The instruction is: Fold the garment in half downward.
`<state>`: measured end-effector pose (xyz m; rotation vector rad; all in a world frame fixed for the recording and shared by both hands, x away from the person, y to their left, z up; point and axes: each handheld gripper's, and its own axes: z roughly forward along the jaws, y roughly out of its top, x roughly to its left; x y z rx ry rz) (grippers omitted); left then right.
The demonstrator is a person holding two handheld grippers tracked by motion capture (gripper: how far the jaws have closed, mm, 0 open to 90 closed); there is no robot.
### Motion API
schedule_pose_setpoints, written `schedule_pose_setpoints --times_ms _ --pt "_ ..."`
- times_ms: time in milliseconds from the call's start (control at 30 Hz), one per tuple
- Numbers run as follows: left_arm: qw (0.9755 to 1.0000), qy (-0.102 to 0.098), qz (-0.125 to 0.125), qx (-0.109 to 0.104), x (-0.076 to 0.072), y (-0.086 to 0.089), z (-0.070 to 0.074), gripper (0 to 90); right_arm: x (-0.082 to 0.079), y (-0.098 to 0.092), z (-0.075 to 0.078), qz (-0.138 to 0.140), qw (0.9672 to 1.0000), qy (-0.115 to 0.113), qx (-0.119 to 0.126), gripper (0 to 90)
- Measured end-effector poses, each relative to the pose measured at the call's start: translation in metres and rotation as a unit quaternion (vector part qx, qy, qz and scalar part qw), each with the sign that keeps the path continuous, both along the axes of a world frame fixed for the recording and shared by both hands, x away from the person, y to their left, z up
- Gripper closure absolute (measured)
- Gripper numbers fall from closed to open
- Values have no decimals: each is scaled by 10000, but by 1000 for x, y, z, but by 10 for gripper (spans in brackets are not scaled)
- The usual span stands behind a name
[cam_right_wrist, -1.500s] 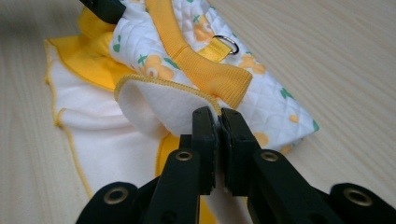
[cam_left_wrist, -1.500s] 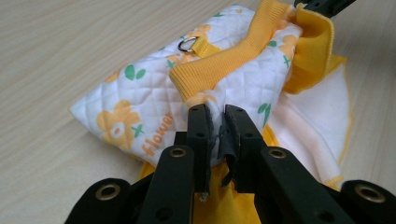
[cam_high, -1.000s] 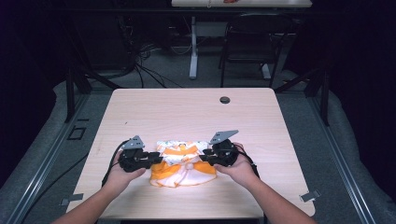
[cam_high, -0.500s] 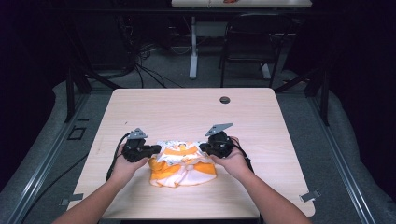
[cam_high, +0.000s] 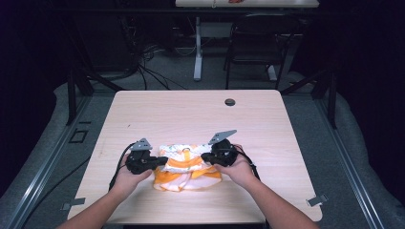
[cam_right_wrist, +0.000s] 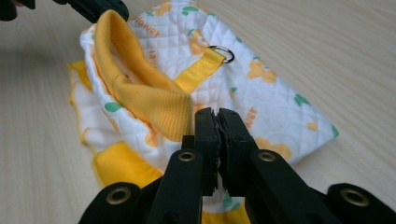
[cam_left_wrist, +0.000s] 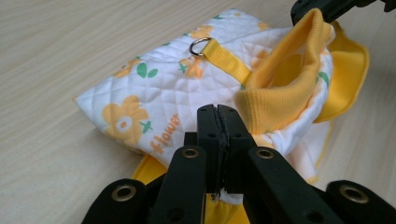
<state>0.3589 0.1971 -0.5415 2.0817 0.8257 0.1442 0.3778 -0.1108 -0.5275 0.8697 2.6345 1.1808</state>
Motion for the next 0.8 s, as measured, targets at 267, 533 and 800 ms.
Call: schedule_pose_setpoints --times_ms 267,533,800 --pt "9996 -30 -217 171 -14 -4 -2 874 -20 -3 -6 240 9997 70 -10 862" --pt "9992 5 -280 296 -23 -1 -10 863 -31 -6 -18 332 9992 206 -40 860" --pt "9992 92 -202 343 -24 5 -24 850 -36 -6 -27 345 9990 231 -146 859"
